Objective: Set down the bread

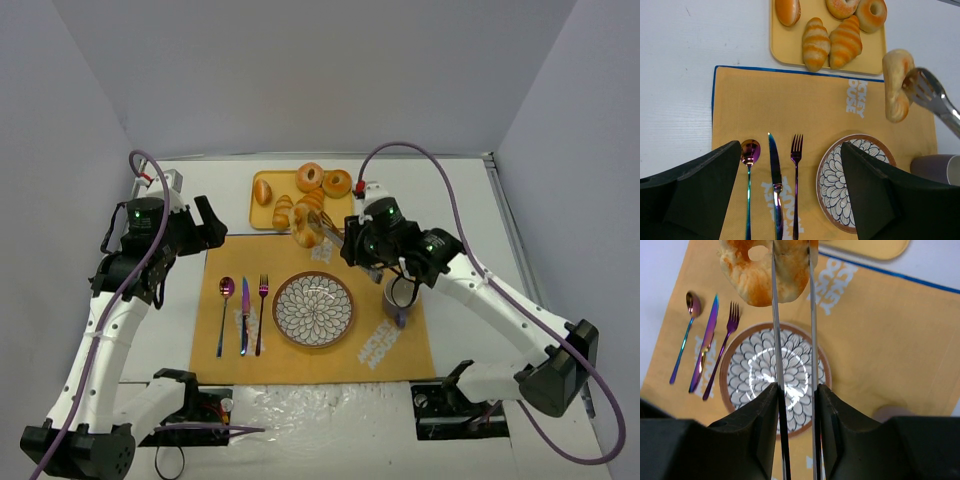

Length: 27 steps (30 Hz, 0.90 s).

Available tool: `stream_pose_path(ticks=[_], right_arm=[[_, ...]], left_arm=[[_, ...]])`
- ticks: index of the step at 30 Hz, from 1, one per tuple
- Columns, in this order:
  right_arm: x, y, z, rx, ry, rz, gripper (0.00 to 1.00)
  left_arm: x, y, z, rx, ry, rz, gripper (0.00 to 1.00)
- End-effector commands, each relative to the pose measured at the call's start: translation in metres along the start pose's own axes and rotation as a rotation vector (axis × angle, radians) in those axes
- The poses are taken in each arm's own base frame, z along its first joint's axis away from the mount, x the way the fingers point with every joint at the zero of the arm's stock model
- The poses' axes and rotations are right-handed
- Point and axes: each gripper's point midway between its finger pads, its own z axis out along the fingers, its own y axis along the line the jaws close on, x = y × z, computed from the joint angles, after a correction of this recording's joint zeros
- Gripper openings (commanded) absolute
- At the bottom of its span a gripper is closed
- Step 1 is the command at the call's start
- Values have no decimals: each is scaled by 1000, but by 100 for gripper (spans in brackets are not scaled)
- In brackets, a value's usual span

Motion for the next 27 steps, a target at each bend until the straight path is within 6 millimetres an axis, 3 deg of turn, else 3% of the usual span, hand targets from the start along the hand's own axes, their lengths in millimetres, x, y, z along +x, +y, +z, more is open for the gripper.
stream_pose_path(ticks=[1,7,14,27], right_arm=[[13,9,-29,19,-19,-73,3],[53,14,-38,72,55,-142,3],[82,12,-28,150,111,-197,3],[111,32,-6,171,164,-269,8]], left_arm=[[-23,-9,-2,34,-80,10,77],[-23,-9,-2,34,-81,8,77],[-23,-8,-1,32,-79,8,77],[-23,-8,-1,34,-77,9,77]])
